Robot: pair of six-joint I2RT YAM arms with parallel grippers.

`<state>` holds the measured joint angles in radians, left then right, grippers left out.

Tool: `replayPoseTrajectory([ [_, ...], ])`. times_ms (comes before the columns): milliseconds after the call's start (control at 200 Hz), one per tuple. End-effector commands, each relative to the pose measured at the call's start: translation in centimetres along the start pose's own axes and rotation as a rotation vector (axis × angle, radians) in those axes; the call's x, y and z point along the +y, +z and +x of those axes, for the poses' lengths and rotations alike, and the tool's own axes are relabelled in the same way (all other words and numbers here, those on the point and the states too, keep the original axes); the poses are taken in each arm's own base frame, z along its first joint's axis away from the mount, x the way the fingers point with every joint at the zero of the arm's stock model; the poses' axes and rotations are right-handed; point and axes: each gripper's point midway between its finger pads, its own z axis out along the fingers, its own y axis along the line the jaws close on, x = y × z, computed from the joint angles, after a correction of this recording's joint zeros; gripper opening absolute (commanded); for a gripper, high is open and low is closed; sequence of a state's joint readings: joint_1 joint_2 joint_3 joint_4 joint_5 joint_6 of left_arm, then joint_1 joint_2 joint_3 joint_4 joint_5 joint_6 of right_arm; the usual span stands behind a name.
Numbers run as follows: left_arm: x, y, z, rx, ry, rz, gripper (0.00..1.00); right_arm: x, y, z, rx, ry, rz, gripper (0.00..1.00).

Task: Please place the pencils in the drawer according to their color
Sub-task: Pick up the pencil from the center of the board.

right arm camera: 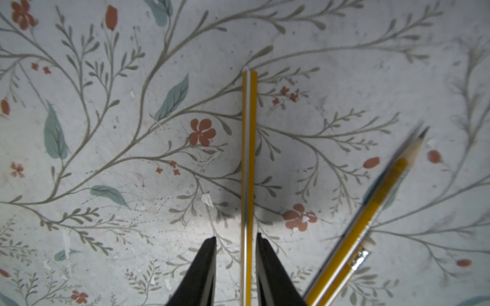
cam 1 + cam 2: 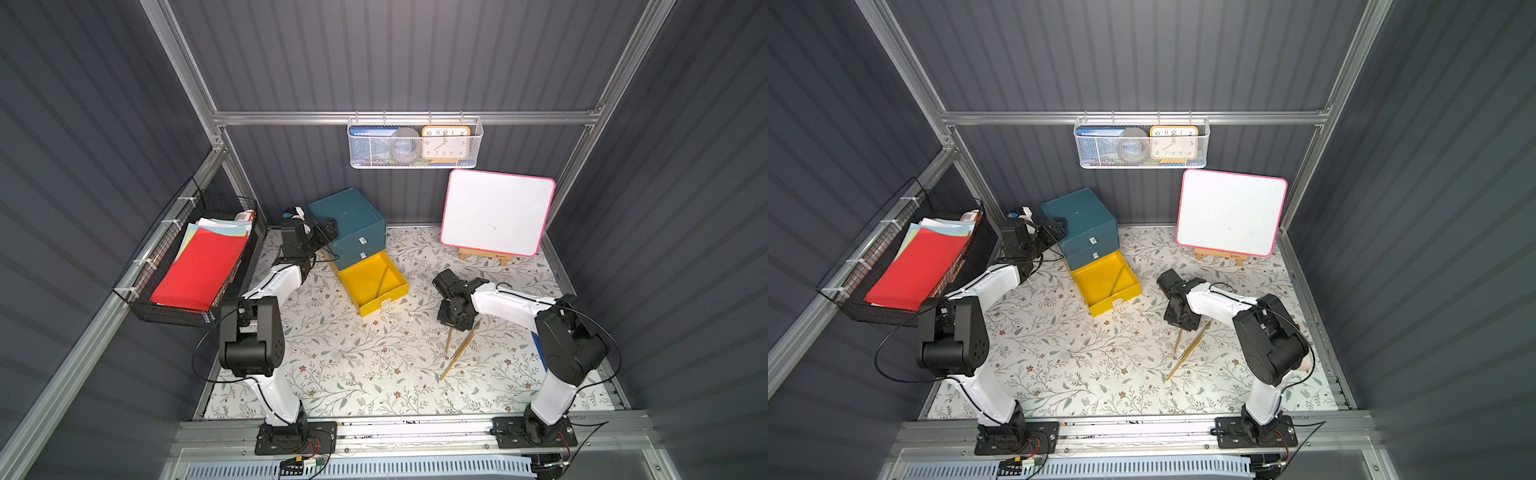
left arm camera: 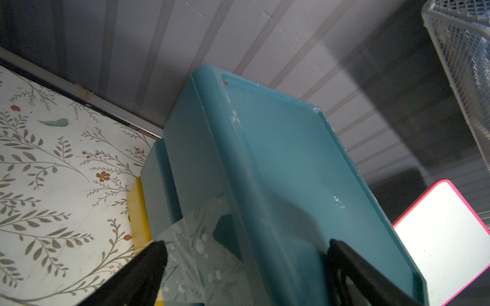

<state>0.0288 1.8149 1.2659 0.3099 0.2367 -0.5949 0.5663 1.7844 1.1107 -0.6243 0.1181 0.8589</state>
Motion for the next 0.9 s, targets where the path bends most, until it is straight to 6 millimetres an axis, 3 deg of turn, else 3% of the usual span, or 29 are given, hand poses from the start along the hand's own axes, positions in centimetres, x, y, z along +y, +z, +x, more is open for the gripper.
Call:
replayPoseTrajectory([
  [0, 0.9, 0.4, 3.8, 0.113, 0.017, -0.024, 1.0, -0.9, 1.1, 0.6, 0.025, 0.004, 0.036, 0.3],
  [250, 0.9, 0.4, 3.7, 0.111, 0.016, -0.024, 1.0, -1.5, 2.4, 1.6, 0.059, 0.009, 0.047, 0.26],
  [525, 0.9, 0.5, 3.9, 0.113, 0.014, -0.023, 1.0, -1.9, 3.2, 2.4, 0.085, 0.033, 0.035, 0.0],
  [895, 1.0, 0.5, 3.9, 0.113, 0.012, -0.027, 1.0, -0.2, 1.7, 1.5, 0.071, 0.045, -0.051, 0.0],
])
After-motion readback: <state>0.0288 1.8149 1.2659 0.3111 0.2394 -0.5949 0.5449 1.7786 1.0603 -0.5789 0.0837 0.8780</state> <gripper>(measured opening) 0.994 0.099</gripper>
